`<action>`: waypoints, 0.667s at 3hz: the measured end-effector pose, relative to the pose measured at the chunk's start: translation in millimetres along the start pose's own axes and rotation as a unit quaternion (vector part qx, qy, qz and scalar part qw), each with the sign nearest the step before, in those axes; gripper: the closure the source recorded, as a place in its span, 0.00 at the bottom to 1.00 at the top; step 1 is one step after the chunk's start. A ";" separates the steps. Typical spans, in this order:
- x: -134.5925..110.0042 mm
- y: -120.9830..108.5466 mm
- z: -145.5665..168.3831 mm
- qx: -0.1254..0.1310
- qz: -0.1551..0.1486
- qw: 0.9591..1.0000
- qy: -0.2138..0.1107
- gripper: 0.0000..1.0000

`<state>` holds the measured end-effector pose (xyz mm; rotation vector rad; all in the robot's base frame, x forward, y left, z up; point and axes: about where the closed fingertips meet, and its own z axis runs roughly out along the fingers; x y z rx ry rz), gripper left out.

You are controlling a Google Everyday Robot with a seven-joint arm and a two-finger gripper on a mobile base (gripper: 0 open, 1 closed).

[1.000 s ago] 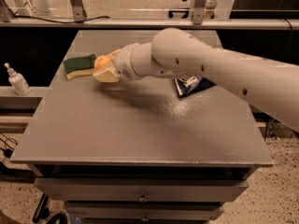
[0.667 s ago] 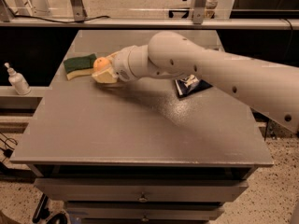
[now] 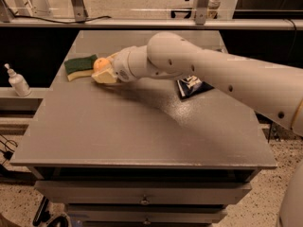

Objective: Move orange near sponge

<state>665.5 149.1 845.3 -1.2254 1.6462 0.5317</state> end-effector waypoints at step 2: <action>0.1 -1.2 3.8 -0.004 0.002 1.000 -0.001 0.12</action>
Offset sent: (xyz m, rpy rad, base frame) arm 0.0057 -0.0005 -0.0033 0.0046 0.0116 0.0017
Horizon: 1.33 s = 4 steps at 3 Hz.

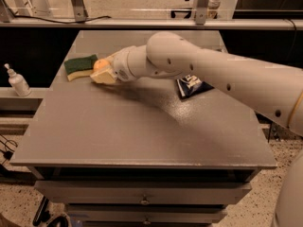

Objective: Move orange near sponge

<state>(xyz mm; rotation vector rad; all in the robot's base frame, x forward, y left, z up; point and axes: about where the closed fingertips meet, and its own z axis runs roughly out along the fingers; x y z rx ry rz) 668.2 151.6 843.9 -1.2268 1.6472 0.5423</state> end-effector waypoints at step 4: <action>-9.4 -1.5 -37.4 0.000 -0.006 1.000 -0.020 0.00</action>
Offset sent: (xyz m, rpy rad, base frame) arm 0.0016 -0.0041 -0.0019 0.0002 0.0040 -0.0007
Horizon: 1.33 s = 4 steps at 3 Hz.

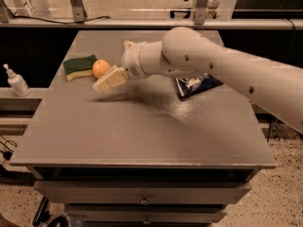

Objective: Move orange near sponge

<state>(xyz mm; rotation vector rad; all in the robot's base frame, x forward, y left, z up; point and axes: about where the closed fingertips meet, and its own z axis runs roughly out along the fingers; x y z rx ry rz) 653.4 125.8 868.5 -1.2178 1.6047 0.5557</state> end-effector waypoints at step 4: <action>17.1 -31.1 -151.0 0.048 -0.036 0.998 0.002 0.00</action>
Offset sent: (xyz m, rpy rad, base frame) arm -0.0381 -0.1460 0.0639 -0.0440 -0.1045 -0.0418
